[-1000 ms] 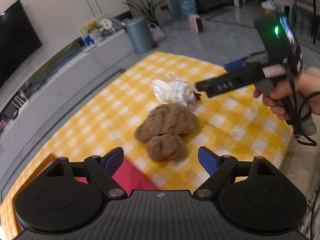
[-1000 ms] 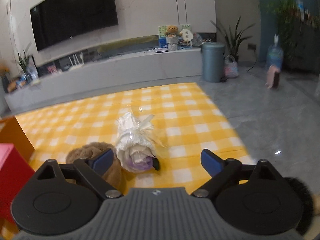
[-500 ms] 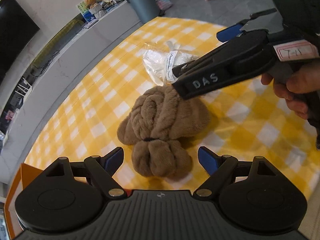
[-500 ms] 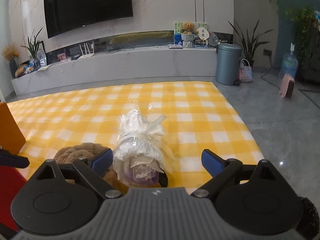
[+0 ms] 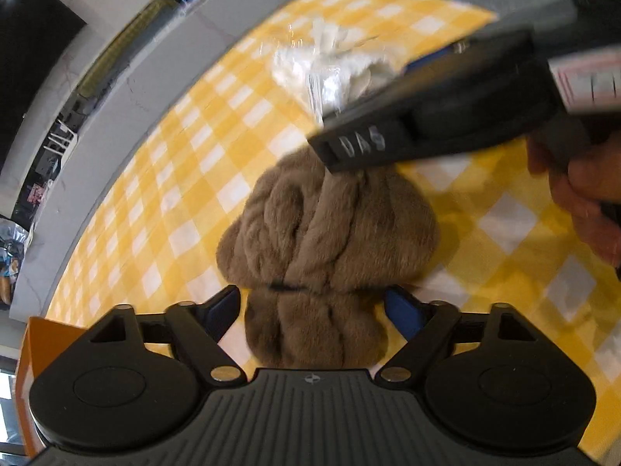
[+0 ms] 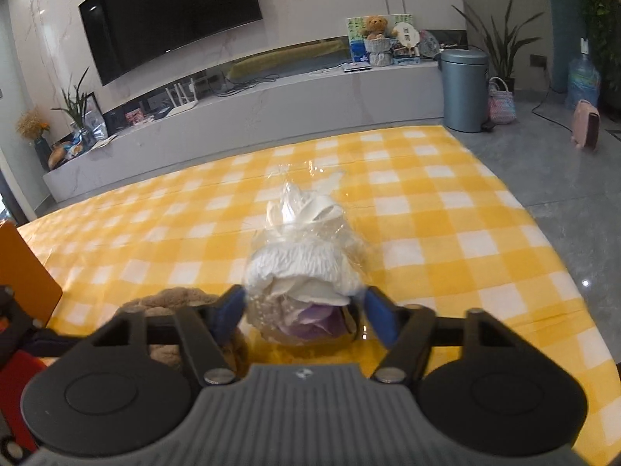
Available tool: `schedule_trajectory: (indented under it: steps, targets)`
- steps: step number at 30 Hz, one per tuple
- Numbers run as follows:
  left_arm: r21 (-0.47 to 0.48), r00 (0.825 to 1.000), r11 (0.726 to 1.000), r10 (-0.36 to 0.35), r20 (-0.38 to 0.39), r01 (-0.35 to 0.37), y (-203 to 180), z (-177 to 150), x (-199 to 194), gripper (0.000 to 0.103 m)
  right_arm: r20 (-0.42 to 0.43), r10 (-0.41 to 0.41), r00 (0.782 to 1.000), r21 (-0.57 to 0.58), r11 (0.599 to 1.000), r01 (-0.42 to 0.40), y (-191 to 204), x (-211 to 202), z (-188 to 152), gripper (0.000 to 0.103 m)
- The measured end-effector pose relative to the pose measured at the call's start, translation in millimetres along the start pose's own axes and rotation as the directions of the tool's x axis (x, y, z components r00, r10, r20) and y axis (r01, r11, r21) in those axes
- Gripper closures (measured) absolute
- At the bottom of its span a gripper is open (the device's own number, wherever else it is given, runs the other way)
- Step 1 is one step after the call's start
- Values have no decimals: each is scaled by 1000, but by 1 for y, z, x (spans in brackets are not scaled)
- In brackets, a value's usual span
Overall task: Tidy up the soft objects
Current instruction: 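Grasp the brown towel with the left tool while the right tool grasps the wrapped flower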
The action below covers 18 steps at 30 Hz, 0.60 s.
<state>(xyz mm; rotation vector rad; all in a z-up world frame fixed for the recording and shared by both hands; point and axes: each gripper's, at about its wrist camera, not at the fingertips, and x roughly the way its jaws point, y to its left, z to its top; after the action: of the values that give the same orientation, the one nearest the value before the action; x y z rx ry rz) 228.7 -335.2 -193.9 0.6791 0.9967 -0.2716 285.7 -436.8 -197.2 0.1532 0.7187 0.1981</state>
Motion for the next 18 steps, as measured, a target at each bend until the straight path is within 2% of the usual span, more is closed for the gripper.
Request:
schedule_trajectory:
  steps: [1,3,5,8,13,16,18]
  targets:
    - [-17,1000,1000,-10,3,10,1,0,-1,21,-1,7,1000,-23,1000,-7,2,0,-1,44]
    - [-62,1000,998,-23,0,23,2,-1,-3,36,-1,6,1000,-67,998,-6,7,-1,-3,49]
    - [-56,1000,998,25,13,-24,1,-2,-6,50,0,-5,1000,-85,996,5,11,-3,-4,52]
    - [-37,1000,999,-11,28,12,1,-7,-13,51,2,-14,1000,-84,996,14,14,-12,0,56]
    - [-70,994,991,-109,19,110,5,-25,-37,53,9,-38,999,-65,997,39,17,-39,9,57]
    - [-68,979,978,-195,63,199,4,-47,-63,54,1,-82,997,-38,996,82,17,-63,7,57]
    - [-55,961,963,-258,97,264,5,-65,-83,53,-6,-104,995,-59,993,104,17,-77,3,57]
